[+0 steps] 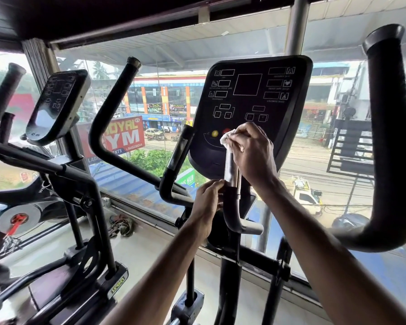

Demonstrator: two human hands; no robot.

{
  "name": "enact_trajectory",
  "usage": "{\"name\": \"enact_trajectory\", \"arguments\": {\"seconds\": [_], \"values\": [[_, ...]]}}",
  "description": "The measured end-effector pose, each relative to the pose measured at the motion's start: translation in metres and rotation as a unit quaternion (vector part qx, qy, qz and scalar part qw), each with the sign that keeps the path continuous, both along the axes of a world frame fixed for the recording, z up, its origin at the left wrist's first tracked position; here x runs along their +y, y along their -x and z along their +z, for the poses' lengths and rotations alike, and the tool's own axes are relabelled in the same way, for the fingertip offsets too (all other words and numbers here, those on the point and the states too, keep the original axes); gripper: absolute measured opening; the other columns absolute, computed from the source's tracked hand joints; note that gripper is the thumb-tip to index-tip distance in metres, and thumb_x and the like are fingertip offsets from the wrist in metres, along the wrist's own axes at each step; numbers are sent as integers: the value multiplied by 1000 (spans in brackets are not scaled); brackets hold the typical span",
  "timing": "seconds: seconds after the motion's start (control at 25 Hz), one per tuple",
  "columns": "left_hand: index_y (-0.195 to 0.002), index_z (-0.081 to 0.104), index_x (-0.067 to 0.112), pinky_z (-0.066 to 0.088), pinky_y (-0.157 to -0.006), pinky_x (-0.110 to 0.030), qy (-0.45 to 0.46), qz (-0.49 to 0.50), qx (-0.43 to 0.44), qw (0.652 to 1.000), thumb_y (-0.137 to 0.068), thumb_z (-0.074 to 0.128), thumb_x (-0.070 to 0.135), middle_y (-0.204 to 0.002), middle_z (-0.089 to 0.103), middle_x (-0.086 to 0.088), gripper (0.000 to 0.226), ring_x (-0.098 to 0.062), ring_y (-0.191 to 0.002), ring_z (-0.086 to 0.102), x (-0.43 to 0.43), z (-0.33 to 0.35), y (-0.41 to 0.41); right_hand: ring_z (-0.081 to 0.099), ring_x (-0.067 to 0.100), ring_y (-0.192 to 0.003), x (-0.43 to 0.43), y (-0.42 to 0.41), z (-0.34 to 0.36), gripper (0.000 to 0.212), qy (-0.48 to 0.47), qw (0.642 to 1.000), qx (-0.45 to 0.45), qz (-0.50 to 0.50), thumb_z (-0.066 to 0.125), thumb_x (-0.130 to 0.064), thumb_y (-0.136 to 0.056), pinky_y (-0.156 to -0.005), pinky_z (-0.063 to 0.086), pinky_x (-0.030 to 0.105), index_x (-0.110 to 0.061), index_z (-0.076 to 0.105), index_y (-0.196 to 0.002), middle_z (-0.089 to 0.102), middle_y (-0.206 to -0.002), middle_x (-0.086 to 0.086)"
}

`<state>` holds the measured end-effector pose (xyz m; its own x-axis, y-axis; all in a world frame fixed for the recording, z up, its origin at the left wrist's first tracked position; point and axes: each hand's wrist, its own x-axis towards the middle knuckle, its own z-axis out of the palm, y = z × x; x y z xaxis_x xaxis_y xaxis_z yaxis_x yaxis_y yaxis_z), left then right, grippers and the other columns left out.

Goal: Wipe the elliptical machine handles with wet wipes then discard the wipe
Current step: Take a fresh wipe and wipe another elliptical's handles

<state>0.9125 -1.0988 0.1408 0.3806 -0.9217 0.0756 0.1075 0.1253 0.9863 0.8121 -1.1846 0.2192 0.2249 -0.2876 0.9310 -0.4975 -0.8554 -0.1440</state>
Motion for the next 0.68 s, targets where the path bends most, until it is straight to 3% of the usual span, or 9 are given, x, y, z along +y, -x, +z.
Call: {"name": "enact_trajectory", "arguments": {"seconds": [0.2,0.4,0.56,0.68], "values": [[-86,75,20,50,-69,-24,6,-18,-16,1000,-105,49,17,-89,77,-3,32,-16,-85,71,5,-1,1,63,9,-91,25,19,-45,4,-7,992,98,76,81,-15,-87,-80,53,18,-15,82,-91,66,-95,-5],[-81,75,19,50,-75,-31,9,-18,-16,1000,-105,46,11,-89,78,-6,39,-19,-86,72,6,0,0,69,14,-95,16,17,-45,13,-10,999,-21,27,74,-17,-93,-87,56,25,-11,81,-102,68,-102,1],[-83,78,21,53,-68,-22,16,-48,-35,998,-97,49,1,-82,74,-1,38,-11,-77,69,10,-2,-6,66,14,-93,35,28,-81,9,25,996,34,83,77,-15,-93,-90,52,18,-10,81,-100,69,-100,3],[-90,77,19,53,-80,-30,12,-33,-29,999,-101,50,7,-91,78,-5,32,-19,-87,72,9,-1,-4,68,16,-94,31,26,-75,11,8,998,-34,44,74,-14,-95,-91,54,21,-12,80,-104,71,-102,2]]}}
